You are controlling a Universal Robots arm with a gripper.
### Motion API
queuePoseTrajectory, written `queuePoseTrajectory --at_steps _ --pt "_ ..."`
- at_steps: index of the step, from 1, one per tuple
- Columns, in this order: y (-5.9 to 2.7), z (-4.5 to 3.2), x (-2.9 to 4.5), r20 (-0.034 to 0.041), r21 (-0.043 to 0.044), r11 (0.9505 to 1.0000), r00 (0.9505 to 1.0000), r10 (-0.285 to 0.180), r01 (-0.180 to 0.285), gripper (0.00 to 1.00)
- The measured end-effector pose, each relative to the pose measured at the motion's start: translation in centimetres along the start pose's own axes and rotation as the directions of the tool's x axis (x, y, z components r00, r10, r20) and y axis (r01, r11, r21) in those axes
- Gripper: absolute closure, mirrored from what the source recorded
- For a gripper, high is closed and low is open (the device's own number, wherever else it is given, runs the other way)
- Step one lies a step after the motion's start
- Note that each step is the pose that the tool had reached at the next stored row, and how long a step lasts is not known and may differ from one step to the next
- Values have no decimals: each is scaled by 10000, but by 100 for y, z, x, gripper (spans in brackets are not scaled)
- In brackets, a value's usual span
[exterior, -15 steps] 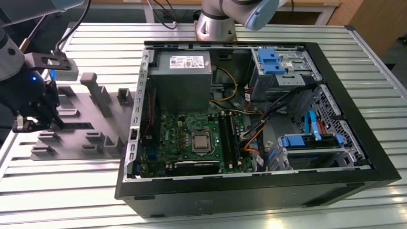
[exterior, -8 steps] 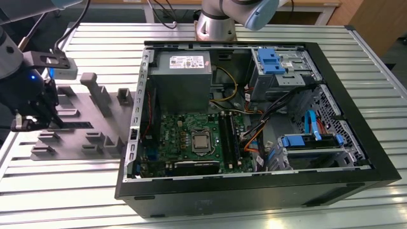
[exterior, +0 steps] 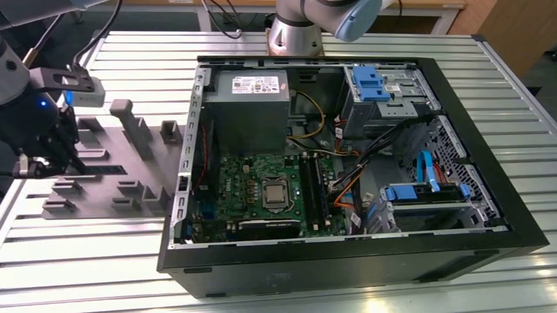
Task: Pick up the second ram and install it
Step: 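Pick up the second ram and move it above second insertion slot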
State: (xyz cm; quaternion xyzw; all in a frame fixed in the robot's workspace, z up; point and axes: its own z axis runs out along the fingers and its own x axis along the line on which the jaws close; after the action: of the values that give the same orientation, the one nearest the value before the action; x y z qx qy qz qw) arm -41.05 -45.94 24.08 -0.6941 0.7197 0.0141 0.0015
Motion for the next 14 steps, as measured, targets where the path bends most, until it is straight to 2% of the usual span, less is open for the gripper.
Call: queuePoseTrajectory --at_steps 14 --pt "4 -51 -1 -1 0 10000 10000 0 0 86"
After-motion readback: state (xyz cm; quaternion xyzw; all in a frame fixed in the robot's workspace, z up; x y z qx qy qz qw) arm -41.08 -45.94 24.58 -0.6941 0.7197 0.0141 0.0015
